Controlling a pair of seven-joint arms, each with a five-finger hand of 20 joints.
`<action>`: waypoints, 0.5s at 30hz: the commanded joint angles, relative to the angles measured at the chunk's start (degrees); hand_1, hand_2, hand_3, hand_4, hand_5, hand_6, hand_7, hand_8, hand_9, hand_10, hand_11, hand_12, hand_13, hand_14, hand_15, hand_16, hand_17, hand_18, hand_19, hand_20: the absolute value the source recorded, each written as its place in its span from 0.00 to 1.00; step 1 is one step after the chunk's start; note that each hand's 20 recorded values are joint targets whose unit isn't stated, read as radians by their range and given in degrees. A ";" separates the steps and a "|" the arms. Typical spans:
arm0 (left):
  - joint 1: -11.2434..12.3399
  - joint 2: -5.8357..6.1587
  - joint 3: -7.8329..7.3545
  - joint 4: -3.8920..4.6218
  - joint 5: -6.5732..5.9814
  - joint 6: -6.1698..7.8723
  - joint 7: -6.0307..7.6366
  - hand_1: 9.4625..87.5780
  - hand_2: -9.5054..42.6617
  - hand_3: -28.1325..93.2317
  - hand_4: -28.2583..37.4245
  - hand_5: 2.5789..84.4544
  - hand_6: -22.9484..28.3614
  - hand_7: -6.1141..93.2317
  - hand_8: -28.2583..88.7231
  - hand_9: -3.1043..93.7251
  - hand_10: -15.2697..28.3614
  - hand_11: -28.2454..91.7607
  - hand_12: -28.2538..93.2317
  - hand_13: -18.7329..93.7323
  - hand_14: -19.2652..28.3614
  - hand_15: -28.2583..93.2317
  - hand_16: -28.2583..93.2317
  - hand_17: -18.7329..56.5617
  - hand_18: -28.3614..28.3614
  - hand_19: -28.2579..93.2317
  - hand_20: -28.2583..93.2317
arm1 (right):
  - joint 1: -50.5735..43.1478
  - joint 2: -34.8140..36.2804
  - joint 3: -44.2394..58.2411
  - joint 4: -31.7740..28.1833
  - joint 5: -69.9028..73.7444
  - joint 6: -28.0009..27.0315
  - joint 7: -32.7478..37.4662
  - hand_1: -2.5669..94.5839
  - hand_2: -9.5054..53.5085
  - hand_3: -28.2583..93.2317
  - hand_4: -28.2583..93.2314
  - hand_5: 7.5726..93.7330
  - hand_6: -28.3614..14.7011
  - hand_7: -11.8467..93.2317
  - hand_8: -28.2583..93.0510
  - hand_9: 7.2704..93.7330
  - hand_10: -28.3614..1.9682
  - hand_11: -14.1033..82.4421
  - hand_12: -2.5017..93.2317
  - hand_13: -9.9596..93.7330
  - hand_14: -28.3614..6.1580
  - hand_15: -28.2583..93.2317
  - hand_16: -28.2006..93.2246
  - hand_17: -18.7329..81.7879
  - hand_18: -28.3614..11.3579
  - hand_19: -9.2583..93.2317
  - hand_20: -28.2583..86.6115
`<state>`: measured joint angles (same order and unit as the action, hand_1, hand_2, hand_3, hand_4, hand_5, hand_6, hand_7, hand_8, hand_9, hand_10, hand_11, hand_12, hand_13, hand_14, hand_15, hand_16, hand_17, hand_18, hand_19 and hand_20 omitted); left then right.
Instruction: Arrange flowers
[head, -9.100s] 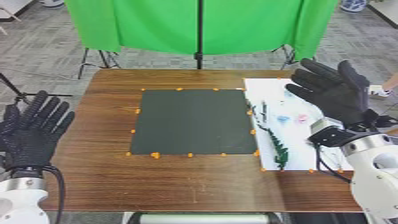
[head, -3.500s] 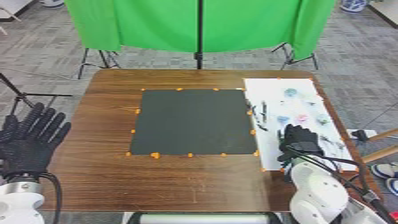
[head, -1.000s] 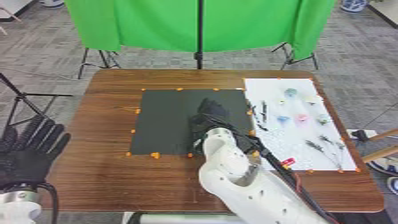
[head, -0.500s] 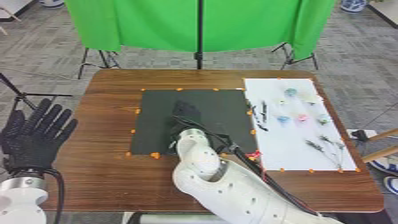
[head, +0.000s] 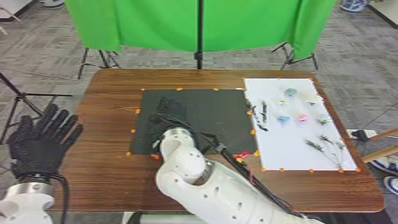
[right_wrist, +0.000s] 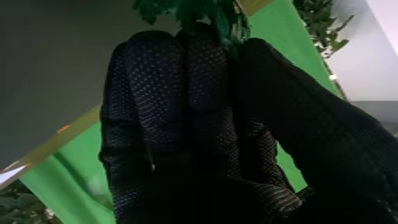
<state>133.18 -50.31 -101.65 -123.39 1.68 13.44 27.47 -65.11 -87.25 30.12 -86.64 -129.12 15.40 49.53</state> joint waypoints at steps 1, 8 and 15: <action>-4.07 -0.28 3.56 2.70 -0.77 -2.04 1.82 0.18 0.43 0.84 0.00 0.49 0.60 0.16 0.17 0.40 0.69 0.41 0.31 0.40 0.71 0.48 0.19 0.20 0.73 0.46 0.33 | 1.48 -0.66 -1.01 1.85 0.76 3.79 1.77 0.53 0.00 0.92 0.14 0.82 0.60 0.50 0.41 0.92 0.52 0.37 0.52 0.81 0.54 0.65 0.55 0.45 0.01 0.77 0.41; -6.22 0.54 5.34 3.68 -0.91 -3.38 3.15 0.18 0.43 0.84 0.00 0.49 0.60 0.16 0.17 0.40 0.69 0.41 0.31 0.40 0.71 0.48 0.19 0.20 0.73 0.46 0.33 | 3.01 -0.66 -1.83 3.59 -0.54 5.52 2.68 0.55 0.00 0.92 0.13 0.81 0.59 0.51 0.40 0.91 0.52 0.37 0.51 0.80 0.54 0.65 0.54 0.44 0.01 0.77 0.40; -9.40 1.52 7.48 5.36 -1.24 -5.29 4.98 0.18 0.43 0.84 0.00 0.49 0.60 0.17 0.17 0.40 0.69 0.41 0.31 0.40 0.71 0.48 0.18 0.20 0.73 0.46 0.33 | 4.93 0.12 -3.85 5.49 -1.39 8.23 4.73 0.55 0.00 0.91 0.12 0.80 0.59 0.51 0.40 0.91 0.51 0.38 0.51 0.80 0.53 0.66 0.54 0.45 0.00 0.77 0.40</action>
<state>126.01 -49.88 -96.24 -119.86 0.93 10.45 30.36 -62.60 -87.47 27.68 -82.95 -129.39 20.13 52.01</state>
